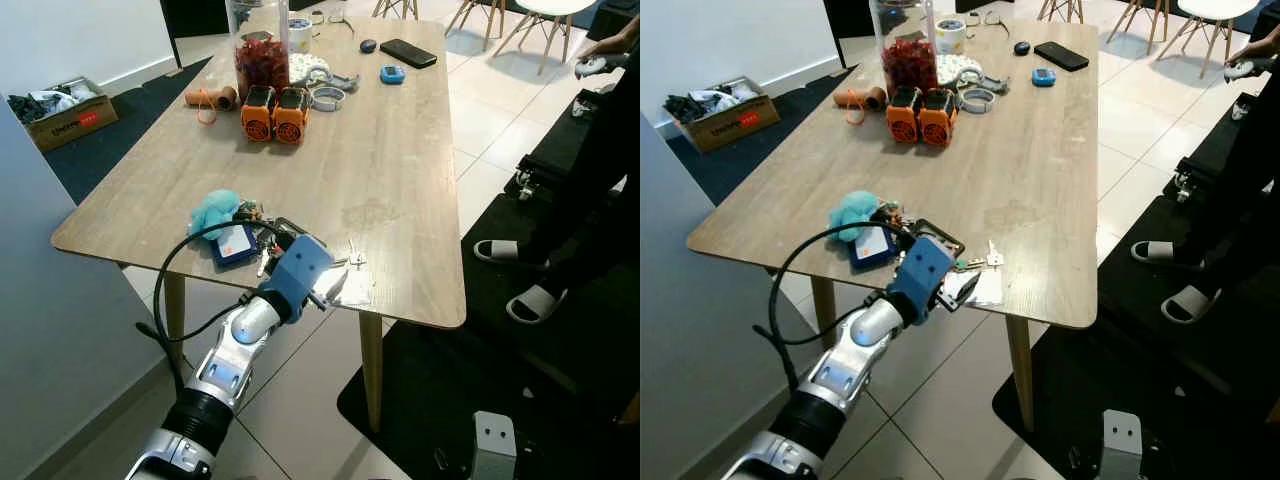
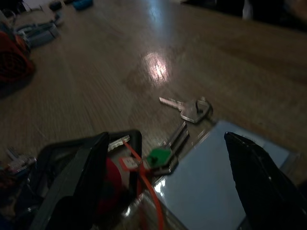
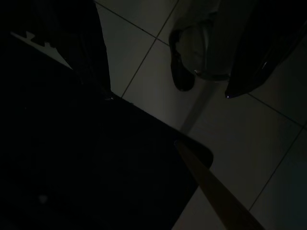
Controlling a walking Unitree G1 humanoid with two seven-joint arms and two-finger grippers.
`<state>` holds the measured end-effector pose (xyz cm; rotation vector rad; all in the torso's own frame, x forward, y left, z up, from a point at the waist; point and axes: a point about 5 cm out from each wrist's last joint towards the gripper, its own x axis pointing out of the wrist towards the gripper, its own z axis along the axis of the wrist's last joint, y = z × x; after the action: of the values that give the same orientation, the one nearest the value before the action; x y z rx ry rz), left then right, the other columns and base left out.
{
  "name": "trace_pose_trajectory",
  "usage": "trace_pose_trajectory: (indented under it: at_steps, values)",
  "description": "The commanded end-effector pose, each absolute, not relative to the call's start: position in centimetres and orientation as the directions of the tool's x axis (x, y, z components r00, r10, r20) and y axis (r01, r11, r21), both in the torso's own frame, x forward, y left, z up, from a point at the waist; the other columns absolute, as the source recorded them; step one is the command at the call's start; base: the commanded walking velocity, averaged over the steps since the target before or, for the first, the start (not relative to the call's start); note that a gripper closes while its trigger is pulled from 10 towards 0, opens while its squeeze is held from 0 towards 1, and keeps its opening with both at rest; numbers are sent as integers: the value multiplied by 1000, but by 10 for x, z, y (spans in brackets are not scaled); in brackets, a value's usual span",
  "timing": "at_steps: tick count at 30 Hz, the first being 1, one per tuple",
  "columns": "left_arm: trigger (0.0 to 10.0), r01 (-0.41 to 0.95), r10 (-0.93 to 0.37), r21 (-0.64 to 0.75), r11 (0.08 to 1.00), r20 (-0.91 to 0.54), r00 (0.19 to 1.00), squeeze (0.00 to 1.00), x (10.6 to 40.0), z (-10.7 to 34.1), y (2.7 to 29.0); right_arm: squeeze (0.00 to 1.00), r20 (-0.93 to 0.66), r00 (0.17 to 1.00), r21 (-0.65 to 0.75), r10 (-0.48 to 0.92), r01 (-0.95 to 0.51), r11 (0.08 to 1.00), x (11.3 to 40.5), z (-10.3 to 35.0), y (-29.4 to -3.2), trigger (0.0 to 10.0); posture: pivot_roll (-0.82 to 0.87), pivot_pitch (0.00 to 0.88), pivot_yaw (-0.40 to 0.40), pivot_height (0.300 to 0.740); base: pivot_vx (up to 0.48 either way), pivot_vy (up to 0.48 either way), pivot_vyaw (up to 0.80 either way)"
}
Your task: Hang keys on a hook
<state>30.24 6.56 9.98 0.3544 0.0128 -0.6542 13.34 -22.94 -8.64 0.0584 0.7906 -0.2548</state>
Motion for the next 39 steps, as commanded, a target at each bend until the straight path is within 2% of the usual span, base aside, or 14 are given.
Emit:
trace_pose_trajectory:
  at_steps: [1,11,12,14,15,17,18,20,21,37,38,39]
  values:
    - [10000,594,-560,347,726,-203,803,0,301,87,73,0,-721,662,-43,-203,250,967,129,-89,-228,10000,24,86,12,740,0,0,0]
    - [10000,570,-501,292,769,-279,819,0,304,79,81,0,-721,663,-43,-203,250,967,131,-88,-228,10000,24,85,11,740,0,0,0]
    - [6471,573,-504,286,768,-282,816,0,304,79,81,0,-721,662,-44,-203,249,967,131,-88,-228,10000,24,85,11,740,0,0,0]
    - [6471,575,-506,281,768,-283,815,0,304,79,82,0,-721,662,-44,-203,249,967,131,-88,-228,10000,24,85,11,740,0,0,0]
    - [3098,585,-518,252,771,-287,806,0,304,80,82,0,-722,661,-44,-204,250,967,131,-88,-228,10000,24,85,10,740,0,0,0]
    - [3098,590,-525,238,771,-288,801,0,304,80,82,0,-722,661,-44,-205,251,967,131,-88,-228,10000,24,85,10,740,0,0,0]
    - [6667,610,-549,200,766,-289,784,0,303,82,81,0,-723,659,-44,-207,254,966,130,-89,-228,10000,24,85,10,740,0,0,0]
    - [6667,610,-549,200,766,-289,784,0,303,82,81,0,-723,659,-44,-207,254,966,130,-89,-228,10000,24,85,10,740,0,0,0]
    - [10000,624,-567,174,762,-286,772,0,302,84,81,0,-723,658,-44,-208,257,965,130,-89,-229,10000,24,85,10,740,0,0,0]
    - [10000,636,-577,139,759,-308,756,0,301,84,87,0,-723,658,-45,-210,259,965,131,-88,-230,10000,24,82,8,740,0,0,0]
    - [8784,635,-576,140,759,-310,757,0,301,84,88,0,-723,657,-45,-211,259,965,131,-88,-230,10000,24,82,8,740,0,0,0]
    - [6549,632,-572,143,762,-311,759,0,301,84,89,0,-724,657,-45,-211,259,965,131,-88,-230,10000,24,82,8,740,0,0,0]
